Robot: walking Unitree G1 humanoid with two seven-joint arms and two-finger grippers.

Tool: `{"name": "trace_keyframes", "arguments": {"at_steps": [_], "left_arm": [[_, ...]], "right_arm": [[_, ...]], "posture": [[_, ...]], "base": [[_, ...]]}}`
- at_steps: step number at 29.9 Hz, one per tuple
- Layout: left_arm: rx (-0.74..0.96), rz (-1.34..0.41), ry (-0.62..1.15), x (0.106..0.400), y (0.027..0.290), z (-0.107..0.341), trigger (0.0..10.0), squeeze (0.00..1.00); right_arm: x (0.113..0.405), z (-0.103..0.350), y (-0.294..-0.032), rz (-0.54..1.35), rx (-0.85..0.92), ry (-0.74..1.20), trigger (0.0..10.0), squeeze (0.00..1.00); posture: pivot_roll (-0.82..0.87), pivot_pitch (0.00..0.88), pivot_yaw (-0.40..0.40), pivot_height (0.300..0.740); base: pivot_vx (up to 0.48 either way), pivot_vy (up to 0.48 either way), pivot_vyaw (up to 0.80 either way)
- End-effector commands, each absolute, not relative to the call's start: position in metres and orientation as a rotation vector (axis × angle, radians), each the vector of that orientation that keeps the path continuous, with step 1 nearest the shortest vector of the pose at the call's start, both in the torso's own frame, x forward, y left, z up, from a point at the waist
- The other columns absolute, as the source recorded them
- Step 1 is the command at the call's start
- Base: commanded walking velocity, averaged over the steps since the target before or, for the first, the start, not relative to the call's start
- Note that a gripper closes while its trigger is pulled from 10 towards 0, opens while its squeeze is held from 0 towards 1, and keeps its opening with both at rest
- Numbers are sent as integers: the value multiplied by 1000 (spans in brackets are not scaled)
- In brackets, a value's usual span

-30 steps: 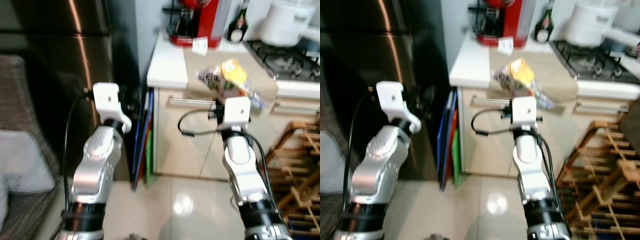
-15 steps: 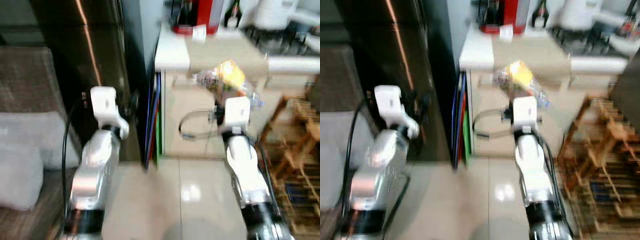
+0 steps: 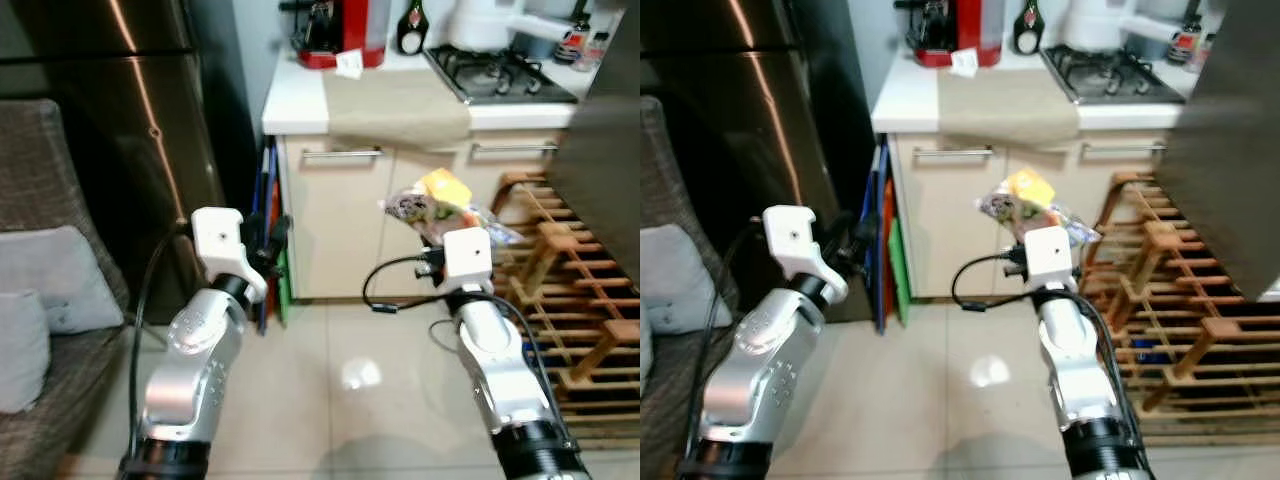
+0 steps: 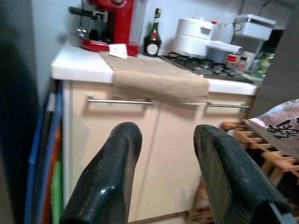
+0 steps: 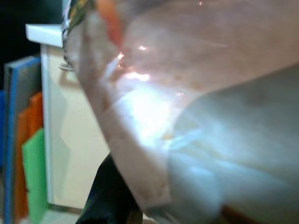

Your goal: Restocking fridge

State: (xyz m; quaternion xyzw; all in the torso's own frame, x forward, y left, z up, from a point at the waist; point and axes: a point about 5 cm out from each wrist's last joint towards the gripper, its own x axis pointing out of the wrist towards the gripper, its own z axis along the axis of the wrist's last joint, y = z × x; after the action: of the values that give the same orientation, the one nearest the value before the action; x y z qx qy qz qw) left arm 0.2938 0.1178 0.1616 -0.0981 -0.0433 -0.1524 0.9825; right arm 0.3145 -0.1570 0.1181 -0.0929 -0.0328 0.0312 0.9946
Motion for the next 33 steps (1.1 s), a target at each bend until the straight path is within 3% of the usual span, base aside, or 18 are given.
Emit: {"name": "trace_keyframes", "arguments": {"at_steps": [1,33], "left_arm": [[-196,-292,-77,291,124,159,10000,0],[-213,-362,-94,305,116,166,10000,0]], "right_arm": [[316,126,-148,97,-168,-95,0,0],[320,136,-162,33,-192,-137,0,0]], "posture": [[-98,0,45,740],[-126,0,72,740]], "base": [[0,-480,0],[0,-480,0]]}}
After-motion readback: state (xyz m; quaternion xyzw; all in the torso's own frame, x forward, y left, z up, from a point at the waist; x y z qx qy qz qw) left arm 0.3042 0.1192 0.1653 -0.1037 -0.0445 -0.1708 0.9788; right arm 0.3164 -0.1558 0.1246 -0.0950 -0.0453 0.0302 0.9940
